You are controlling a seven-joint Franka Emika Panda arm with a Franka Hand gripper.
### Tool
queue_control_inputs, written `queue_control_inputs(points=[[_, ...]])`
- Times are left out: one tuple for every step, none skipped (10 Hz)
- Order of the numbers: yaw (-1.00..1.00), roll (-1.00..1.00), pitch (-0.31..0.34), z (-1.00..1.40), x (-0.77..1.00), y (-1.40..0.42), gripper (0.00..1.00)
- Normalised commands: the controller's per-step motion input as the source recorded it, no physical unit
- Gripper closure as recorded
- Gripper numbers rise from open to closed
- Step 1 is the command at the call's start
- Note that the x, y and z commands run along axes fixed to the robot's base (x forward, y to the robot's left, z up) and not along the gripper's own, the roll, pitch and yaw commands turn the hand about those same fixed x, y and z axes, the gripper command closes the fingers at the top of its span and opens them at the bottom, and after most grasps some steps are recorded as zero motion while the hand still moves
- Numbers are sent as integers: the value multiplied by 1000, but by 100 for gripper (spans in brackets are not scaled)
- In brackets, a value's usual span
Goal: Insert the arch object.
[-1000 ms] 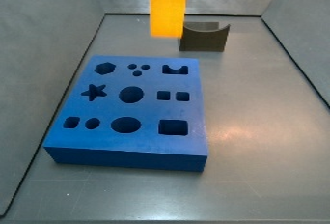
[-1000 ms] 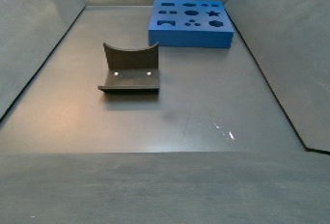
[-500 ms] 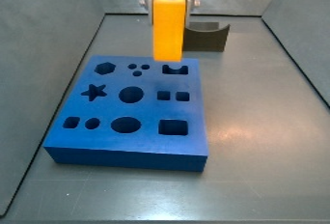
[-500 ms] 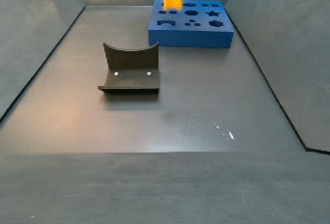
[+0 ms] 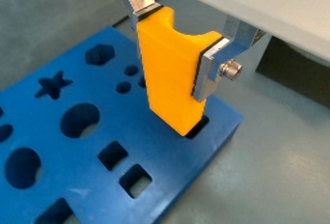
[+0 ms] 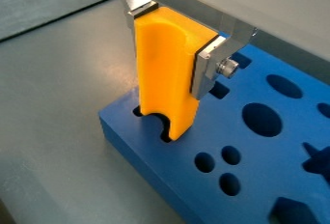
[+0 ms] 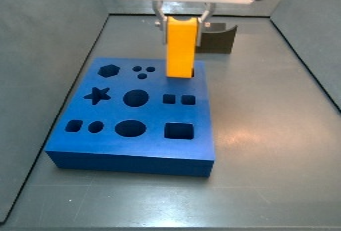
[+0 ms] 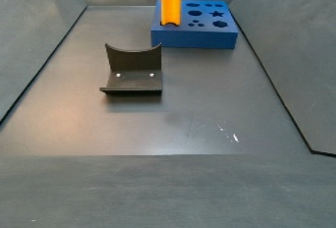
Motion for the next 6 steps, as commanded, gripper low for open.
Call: queue_control_inputs(points=[[0,0,44,-386,274,29,100],[0,47,50,-489,271,54,100],[0,163,49,-554,83,69,100],[0,137,0,-557,-37,57,100],[0,54,0,-514,-60,54,100],[0,53,0,-509,-57,69,100]])
